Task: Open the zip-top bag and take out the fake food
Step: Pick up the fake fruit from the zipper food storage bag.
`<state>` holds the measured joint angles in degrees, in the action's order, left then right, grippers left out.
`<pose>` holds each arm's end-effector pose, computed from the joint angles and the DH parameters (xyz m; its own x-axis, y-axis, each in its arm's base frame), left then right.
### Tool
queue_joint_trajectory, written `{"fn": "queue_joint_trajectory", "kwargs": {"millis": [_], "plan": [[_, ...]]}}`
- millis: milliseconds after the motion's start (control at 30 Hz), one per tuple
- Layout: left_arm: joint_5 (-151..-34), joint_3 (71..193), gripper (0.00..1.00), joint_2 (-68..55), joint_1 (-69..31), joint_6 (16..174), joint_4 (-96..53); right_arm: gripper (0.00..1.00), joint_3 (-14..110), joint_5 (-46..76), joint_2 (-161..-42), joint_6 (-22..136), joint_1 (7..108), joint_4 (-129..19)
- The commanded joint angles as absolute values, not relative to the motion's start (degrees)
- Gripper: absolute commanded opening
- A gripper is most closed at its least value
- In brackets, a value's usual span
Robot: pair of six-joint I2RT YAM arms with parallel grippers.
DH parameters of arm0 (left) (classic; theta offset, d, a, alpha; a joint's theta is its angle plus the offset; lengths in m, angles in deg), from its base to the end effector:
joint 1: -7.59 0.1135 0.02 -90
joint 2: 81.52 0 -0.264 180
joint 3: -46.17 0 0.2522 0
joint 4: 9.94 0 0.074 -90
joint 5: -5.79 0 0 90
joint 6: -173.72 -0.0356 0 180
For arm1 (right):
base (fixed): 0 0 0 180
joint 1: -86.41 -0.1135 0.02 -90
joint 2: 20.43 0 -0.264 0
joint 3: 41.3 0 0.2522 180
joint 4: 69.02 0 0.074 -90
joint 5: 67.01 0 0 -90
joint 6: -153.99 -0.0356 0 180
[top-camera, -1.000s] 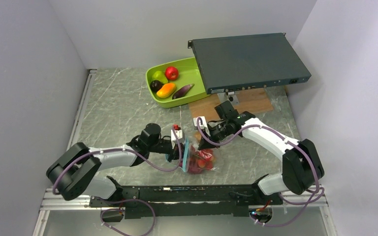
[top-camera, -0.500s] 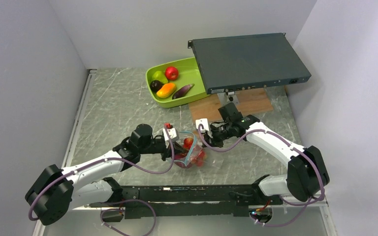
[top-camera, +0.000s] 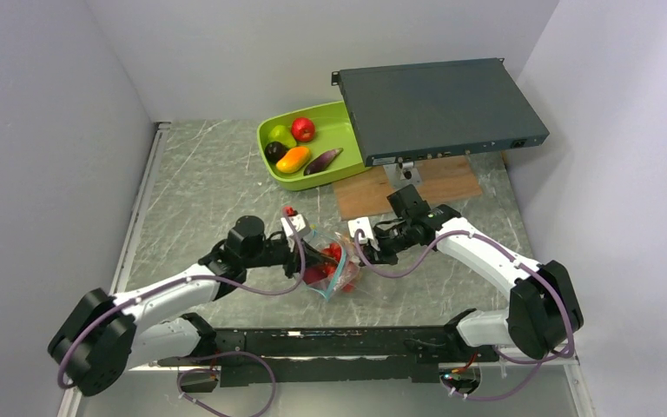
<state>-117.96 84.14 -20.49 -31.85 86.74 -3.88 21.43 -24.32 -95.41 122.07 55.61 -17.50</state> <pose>0.1599 -0.1571 0.2154 -0.2749 0.1694 -0.9464 0.9253 0.3140 -0.2126 0.1940 0.1461 0.2269 0.1241 -0.5960 -0.7933 -0.9851 -0.1699 -0.0265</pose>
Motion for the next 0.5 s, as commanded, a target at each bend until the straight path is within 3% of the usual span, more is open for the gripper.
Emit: {"fn": "queue_joint_trajectory", "kwargs": {"millis": [0,467], "plan": [[-123.3,88.4,0.0,-14.4,-31.7,94.1,6.7,0.0,21.0,-26.9,-95.6,123.8,54.5,-16.4],[-117.3,101.6,0.0,-14.7,-35.4,86.6,-13.6,0.0,21.2,-20.2,-96.6,118.2,53.6,-21.3]]}}
